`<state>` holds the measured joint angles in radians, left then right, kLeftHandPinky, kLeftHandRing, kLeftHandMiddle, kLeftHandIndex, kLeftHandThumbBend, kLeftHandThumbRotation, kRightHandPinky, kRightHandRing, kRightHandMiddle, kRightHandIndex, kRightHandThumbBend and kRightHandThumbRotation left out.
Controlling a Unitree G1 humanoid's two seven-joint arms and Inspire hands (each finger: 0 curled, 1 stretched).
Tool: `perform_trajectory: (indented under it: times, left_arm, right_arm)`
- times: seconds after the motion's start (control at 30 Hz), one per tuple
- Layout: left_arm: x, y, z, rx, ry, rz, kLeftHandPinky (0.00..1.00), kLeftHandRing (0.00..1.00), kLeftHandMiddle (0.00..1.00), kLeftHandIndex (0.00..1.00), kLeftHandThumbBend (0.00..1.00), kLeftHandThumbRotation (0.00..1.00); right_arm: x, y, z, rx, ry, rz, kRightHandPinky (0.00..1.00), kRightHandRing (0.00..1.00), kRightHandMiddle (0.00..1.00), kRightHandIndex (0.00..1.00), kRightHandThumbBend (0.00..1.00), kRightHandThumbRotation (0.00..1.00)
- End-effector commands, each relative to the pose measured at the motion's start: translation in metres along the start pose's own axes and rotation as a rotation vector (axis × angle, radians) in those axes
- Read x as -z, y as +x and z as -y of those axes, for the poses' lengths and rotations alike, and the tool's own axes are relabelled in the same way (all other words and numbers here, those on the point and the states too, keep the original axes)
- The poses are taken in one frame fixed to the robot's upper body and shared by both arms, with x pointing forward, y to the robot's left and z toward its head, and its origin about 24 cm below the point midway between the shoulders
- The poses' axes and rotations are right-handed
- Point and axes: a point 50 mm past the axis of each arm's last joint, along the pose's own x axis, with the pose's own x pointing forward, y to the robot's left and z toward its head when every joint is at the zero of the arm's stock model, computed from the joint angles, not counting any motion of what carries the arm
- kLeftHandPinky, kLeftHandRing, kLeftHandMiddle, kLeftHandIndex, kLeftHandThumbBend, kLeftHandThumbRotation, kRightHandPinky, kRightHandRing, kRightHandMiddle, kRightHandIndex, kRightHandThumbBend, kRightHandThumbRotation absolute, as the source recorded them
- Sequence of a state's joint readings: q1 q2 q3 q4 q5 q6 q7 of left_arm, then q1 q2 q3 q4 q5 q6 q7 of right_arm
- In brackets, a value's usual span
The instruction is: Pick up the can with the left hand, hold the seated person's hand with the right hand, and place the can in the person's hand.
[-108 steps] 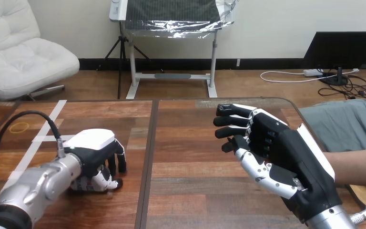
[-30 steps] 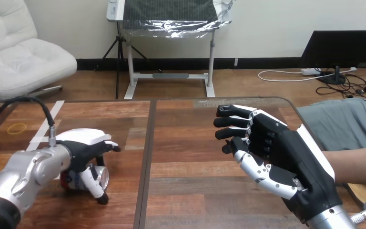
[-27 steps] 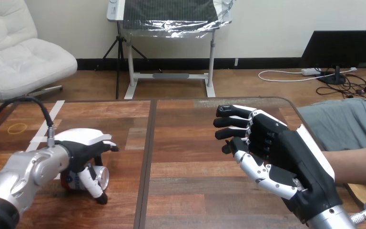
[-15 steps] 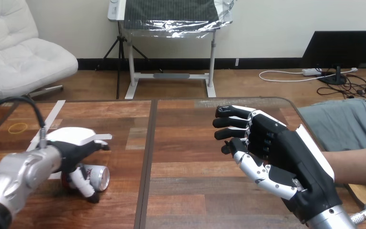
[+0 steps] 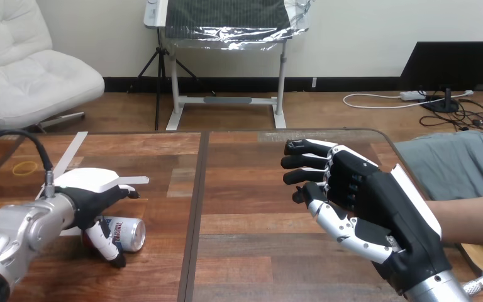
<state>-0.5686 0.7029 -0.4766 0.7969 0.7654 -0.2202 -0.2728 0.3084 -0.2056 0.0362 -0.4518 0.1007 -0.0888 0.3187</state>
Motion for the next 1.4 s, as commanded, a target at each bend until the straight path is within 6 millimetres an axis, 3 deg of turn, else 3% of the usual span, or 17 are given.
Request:
perform_trajectory:
  times: [0.0,0.53,1.13,1.37]
  left_arm:
    - [0.016,-0.006,-0.001,-0.009,0.033,-0.049,0.82,0.89,0.92,0.9,0.92,0.16]
    - [0.023,-0.009,0.002,-0.033,0.004,-0.064,0.81,0.88,0.9,0.88,0.9,0.16]
    - [0.023,-0.005,0.018,-0.049,-0.076,-0.025,0.59,0.67,0.73,0.74,0.83,0.13]
    - [0.023,-0.005,0.024,-0.046,-0.099,-0.007,0.6,0.63,0.66,0.67,0.78,0.09]
  right_arm:
    - [-0.013,0.01,0.005,-0.015,-0.047,0.07,0.6,0.71,0.74,0.75,0.26,0.0]
    - [-0.014,0.01,0.004,-0.022,-0.046,0.062,0.6,0.7,0.74,0.75,0.27,0.0]
    - [-0.014,0.011,0.004,-0.028,-0.046,0.06,0.61,0.71,0.75,0.75,0.26,0.0]
    - [-0.015,0.01,0.005,-0.027,-0.055,0.058,0.61,0.71,0.75,0.74,0.27,0.0]
